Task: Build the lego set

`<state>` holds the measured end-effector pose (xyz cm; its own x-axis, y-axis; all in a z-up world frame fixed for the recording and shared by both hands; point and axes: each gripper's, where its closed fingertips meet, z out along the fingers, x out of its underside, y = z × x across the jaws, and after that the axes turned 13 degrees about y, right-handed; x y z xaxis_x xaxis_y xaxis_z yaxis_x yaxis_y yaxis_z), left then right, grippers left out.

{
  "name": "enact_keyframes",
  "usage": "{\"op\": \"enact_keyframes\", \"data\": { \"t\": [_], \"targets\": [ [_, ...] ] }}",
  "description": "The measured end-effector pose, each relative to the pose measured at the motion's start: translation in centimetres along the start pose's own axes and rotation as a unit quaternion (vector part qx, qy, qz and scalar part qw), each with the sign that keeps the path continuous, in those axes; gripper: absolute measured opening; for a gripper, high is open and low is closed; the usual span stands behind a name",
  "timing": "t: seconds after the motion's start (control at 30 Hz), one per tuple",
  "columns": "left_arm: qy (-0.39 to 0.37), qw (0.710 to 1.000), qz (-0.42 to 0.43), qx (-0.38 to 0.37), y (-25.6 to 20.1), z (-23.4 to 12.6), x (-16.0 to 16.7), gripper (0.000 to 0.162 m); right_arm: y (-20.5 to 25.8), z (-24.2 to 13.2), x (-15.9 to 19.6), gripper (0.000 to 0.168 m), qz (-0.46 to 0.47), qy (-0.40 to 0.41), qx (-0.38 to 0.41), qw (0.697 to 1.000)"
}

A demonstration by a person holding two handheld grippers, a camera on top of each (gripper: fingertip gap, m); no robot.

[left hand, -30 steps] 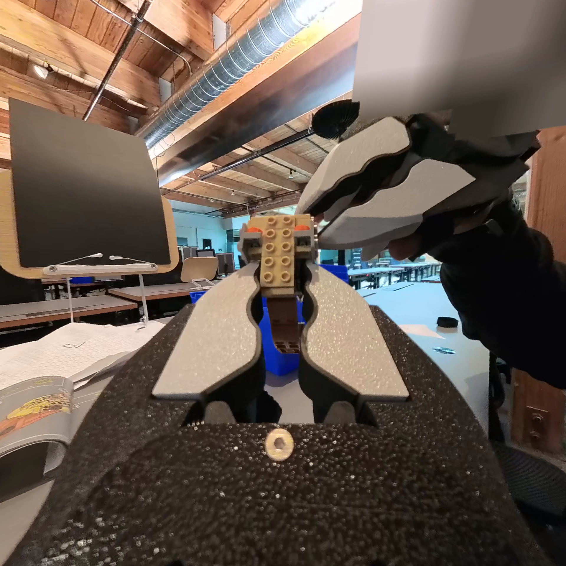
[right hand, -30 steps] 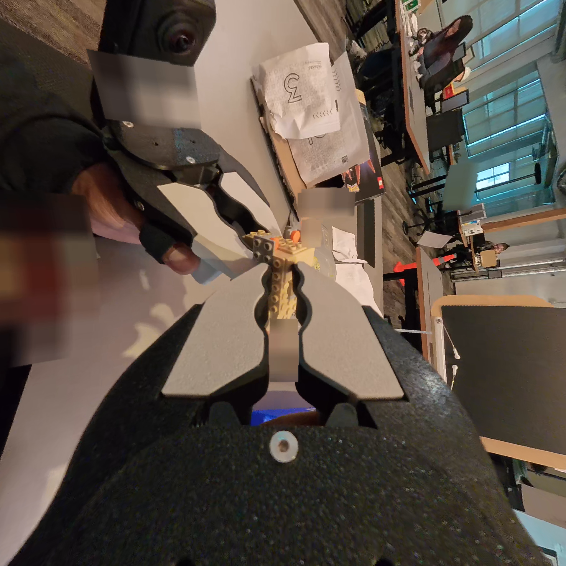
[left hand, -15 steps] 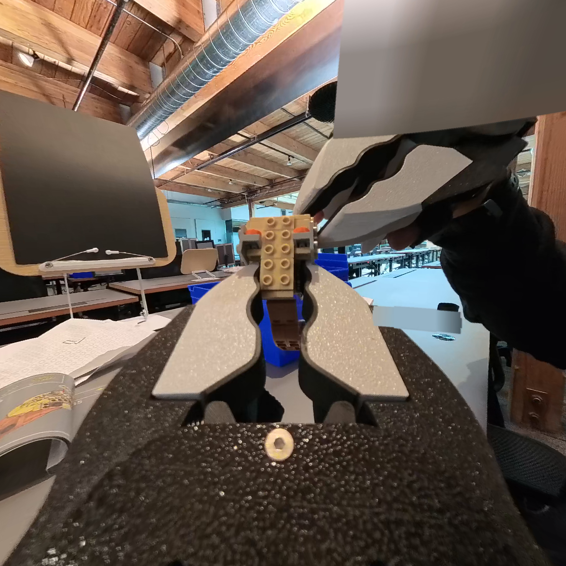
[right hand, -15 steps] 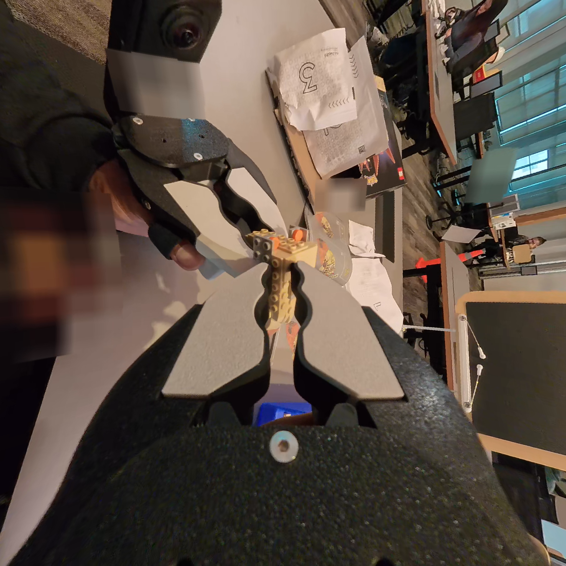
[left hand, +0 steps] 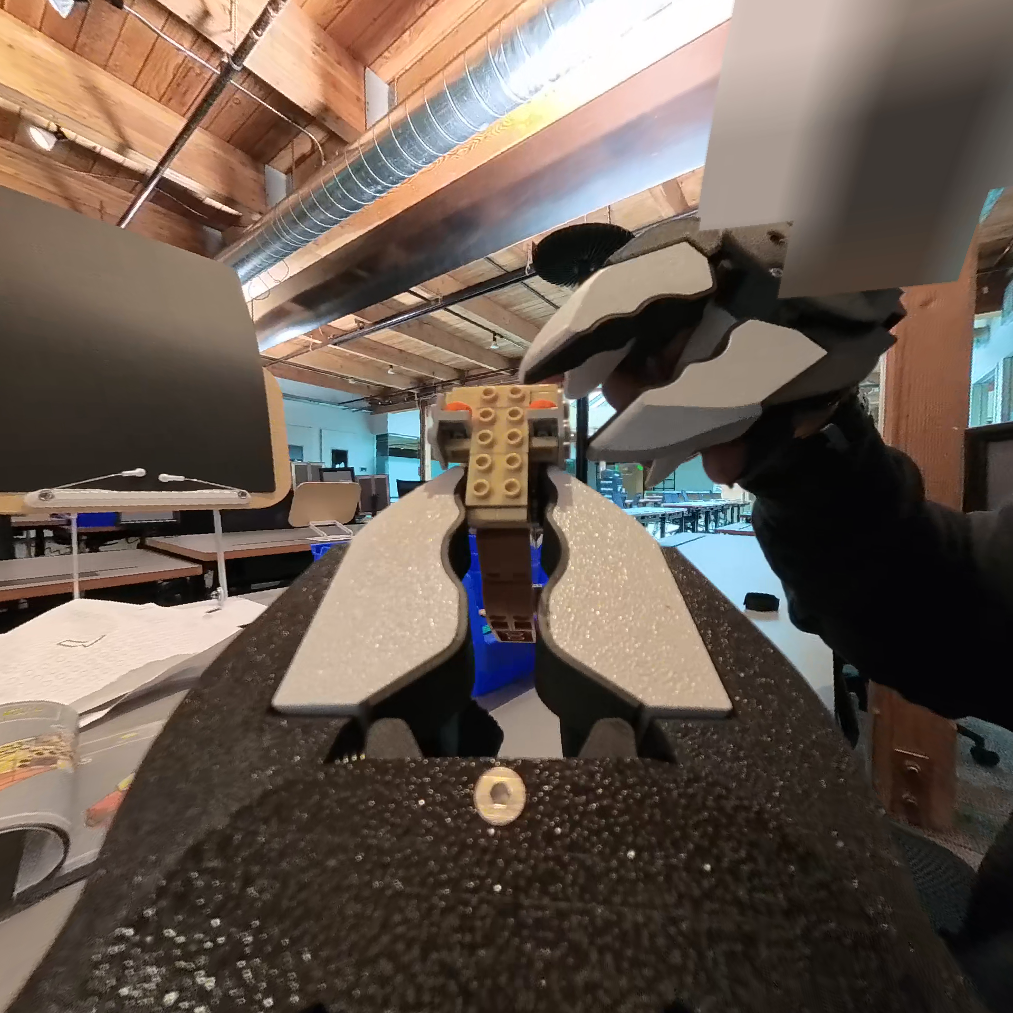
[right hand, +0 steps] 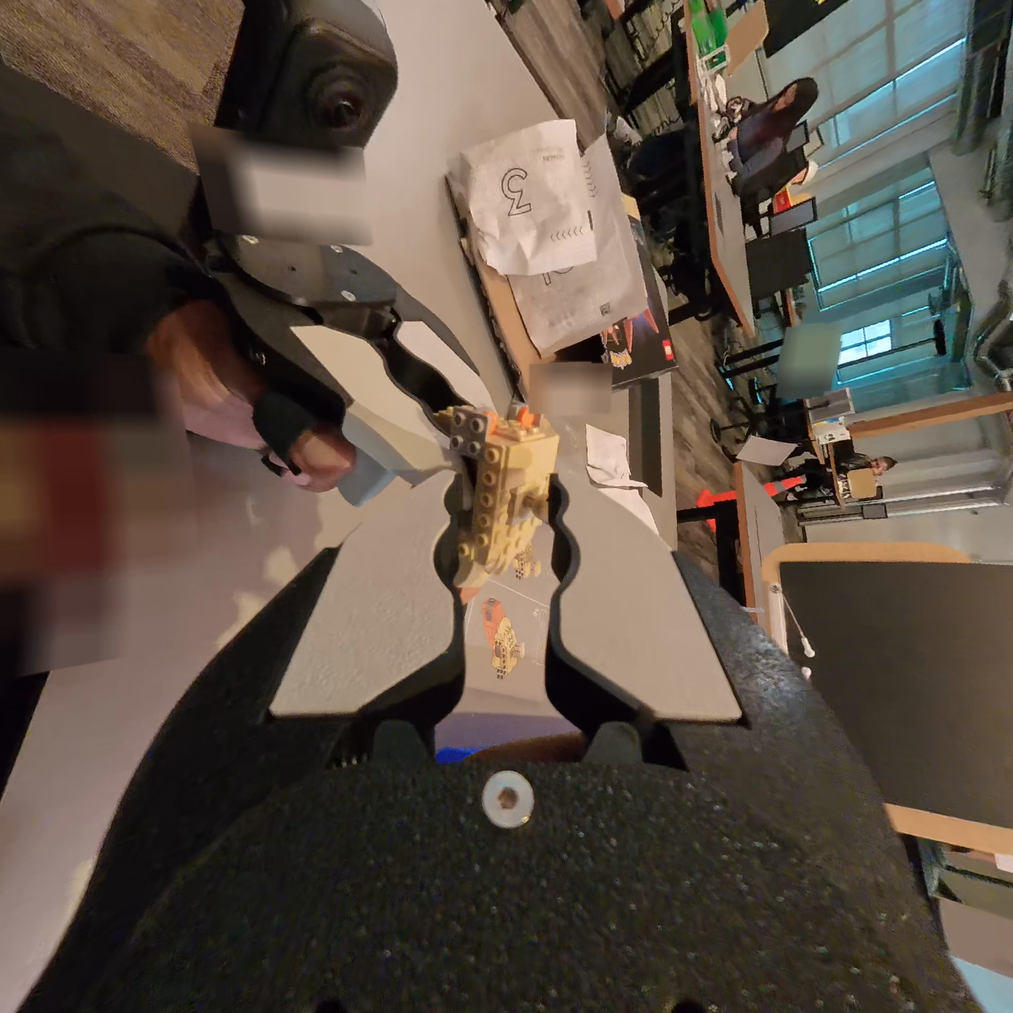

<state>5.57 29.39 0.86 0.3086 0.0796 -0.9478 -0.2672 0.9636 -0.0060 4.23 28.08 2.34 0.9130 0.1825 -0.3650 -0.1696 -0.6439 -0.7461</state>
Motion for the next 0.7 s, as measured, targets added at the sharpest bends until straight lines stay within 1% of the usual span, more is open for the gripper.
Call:
{"op": "enact_keyframes", "data": {
  "t": [0.1, 0.27, 0.53, 0.63, 0.67, 0.7],
  "targets": [
    [0.0, 1.0, 0.019, 0.008, -0.6, 0.1, -0.1, 0.021, 0.3, 0.3, 0.1, 0.033, -0.011, 0.005, -0.006, 1.0],
    [0.011, 0.999, 0.038, 0.016, -1.2, 0.3, 0.2, 0.021, 1.1, 0.1, 0.0, 0.032, -0.014, -0.004, -0.027, 1.0],
    [0.026, 0.998, 0.046, 0.036, -1.9, 0.6, 0.6, 0.021, 1.4, -0.4, 0.4, 0.027, 0.019, -0.012, -0.059, 0.998],
    [0.02, 0.998, 0.05, 0.037, -2.0, 0.6, 0.5, 0.021, 1.3, -0.7, 0.4, 0.026, 0.015, -0.019, -0.058, 0.998],
    [0.017, 0.998, 0.051, 0.035, -2.0, 0.6, 0.3, 0.021, 1.1, -0.8, 0.4, 0.026, 0.012, -0.021, -0.053, 0.998],
    [0.016, 0.998, 0.051, 0.028, -1.7, 0.6, 0.3, 0.021, 0.4, -1.1, 0.5, 0.029, 0.018, -0.029, -0.034, 0.999]
  ]
}}
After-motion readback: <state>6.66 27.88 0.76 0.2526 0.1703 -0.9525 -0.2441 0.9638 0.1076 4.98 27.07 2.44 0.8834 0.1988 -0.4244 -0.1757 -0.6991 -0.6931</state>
